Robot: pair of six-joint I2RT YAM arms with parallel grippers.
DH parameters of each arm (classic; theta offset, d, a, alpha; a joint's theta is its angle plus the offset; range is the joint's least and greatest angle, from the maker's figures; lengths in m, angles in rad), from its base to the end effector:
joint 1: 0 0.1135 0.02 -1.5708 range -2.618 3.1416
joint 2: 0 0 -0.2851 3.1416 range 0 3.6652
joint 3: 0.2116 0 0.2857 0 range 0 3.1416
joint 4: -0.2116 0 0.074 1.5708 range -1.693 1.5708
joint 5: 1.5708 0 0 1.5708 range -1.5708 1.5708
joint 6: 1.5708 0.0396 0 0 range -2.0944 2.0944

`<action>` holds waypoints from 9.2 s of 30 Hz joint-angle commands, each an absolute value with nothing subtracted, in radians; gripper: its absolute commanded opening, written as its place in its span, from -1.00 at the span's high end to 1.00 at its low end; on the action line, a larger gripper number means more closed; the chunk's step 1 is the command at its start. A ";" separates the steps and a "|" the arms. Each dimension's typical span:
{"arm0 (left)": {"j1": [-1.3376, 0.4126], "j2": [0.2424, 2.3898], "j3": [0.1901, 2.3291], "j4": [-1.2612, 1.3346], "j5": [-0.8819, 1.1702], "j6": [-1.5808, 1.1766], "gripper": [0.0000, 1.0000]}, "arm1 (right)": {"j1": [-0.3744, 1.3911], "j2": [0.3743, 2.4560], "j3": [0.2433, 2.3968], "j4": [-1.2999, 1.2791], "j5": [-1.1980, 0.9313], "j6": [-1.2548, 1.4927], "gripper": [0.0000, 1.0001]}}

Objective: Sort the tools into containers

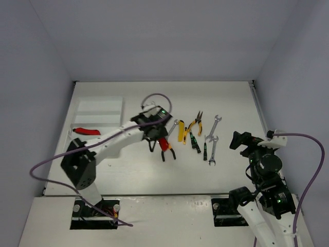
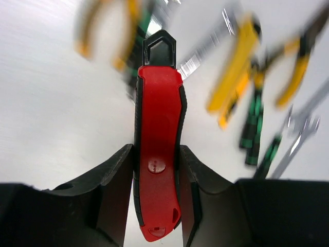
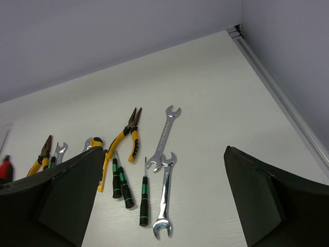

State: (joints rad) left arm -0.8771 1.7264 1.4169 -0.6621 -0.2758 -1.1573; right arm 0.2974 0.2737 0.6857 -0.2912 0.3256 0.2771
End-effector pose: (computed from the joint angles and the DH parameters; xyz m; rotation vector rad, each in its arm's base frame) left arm 0.2715 -0.3097 0.2747 -0.4655 2.5160 -0.4852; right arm 0.0880 0.0137 0.3708 0.2517 1.4387 0.2330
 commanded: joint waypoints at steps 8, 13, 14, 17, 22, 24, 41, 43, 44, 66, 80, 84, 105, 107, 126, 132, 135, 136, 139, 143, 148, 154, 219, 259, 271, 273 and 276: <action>-0.217 1.427 1.247 -0.619 -0.262 -1.149 0.97 | 0.307 0.271 0.690 -0.214 0.329 0.281 -1.00; -0.050 1.470 1.212 -0.531 -0.228 -1.193 0.97 | 0.307 0.267 0.689 -0.213 0.325 0.279 -1.00; -0.025 1.489 1.220 -0.525 -0.218 -1.197 0.97 | 0.307 0.264 0.688 -0.213 0.325 0.279 -1.00; 0.029 1.569 1.258 -0.520 -0.204 -1.204 0.97 | 0.305 0.261 0.687 -0.213 0.325 0.279 -1.00; 0.038 1.662 1.287 -0.512 -0.206 -1.256 0.93 | 0.307 0.262 0.687 -0.213 0.321 0.279 -1.00; 0.038 1.699 1.296 -0.511 -0.206 -1.286 0.92 | 0.306 0.264 0.687 -0.213 0.322 0.278 -1.00; 0.014 1.666 1.206 -0.494 -0.207 -1.359 0.12 | 0.307 0.264 0.685 -0.212 0.330 0.277 -1.00; 0.011 1.649 1.193 -0.496 -0.218 -1.362 -0.05 | 0.307 0.265 0.686 -0.210 0.333 0.276 -1.00; 0.011 1.644 1.191 -0.496 -0.215 -1.361 -0.11 | 0.306 0.264 0.686 -0.210 0.333 0.276 -1.00; -0.248 1.339 1.352 -0.564 -0.002 -0.619 -0.32 | 0.305 0.683 0.874 -0.219 0.278 0.300 -1.00; -0.707 1.837 1.764 -0.637 -0.153 -0.549 -0.31 | 0.305 0.624 0.828 -0.231 0.264 0.302 -1.00; -0.753 2.020 1.913 -0.640 -0.139 -0.520 -0.23 | 0.306 0.582 0.796 -0.241 0.255 0.308 -1.00; -0.811 2.355 2.141 -0.638 -0.204 -0.501 0.10 | 0.307 0.508 0.716 -0.245 0.219 0.333 -1.00; -0.810 2.358 2.139 -0.637 -0.215 -0.505 0.14 | 0.307 0.505 0.716 -0.245 0.218 0.333 -1.00; -0.798 2.278 2.096 -0.634 -0.185 -0.562 0.87 | 0.307 0.492 0.713 -0.245 0.218 0.334 -1.00; -0.783 2.058 2.009 -0.637 -0.283 -0.605 0.88 | 0.307 0.489 0.713 -0.245 0.216 0.332 -1.00; -0.736 1.946 1.918 -0.638 -0.332 -0.666 0.88 | 0.307 0.486 0.713 -0.245 0.216 0.333 -1.00; -0.705 1.903 1.868 -0.639 -0.339 -0.702 0.88 | 0.307 0.483 0.713 -0.245 0.214 0.333 -1.00; -0.569 1.784 1.703 -0.637 -0.329 -0.824 0.88 | 0.308 0.473 0.713 -0.245 0.215 0.332 -1.00; -0.376 1.649 1.532 -0.621 -0.276 -0.935 0.88 | 0.310 0.463 0.713 -0.245 0.213 0.334 -1.00; -0.112 1.535 1.336 -0.543 -0.227 -1.012 0.88 | 0.314 0.456 0.712 -0.245 0.209 0.336 -1.00; 0.108 1.527 1.260 -0.486 -0.199 -1.062 0.88 | 0.322 0.444 0.712 -0.244 0.212 0.334 -1.00; -0.926 2.204 1.953 -0.595 -0.253 -0.587 -0.05 | 0.345 0.451 0.709 -0.244 0.229 0.336 -1.00; -0.508 1.631 1.531 -0.620 -0.389 -0.947 0.90 | 0.356 0.434 0.710 -0.244 0.232 0.339 -1.00; -0.127 1.462 1.278 -0.585 -0.403 -1.226 0.87 | 0.362 0.426 0.710 -0.244 0.232 0.339 -1.00; -0.085 1.480 1.269 -0.584 -0.396 -1.268 0.86 | 0.364 0.425 0.710 -0.244 0.233 0.337 -1.00; -0.052 1.510 1.250 -0.571 -0.379 -1.299 0.86 | 0.367 0.423 0.710 -0.244 0.239 0.337 -1.00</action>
State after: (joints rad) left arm -0.0933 1.5019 1.2472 -0.6151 -0.3774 -1.2028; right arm 0.3557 0.4209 0.7067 -0.3000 0.2134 0.3336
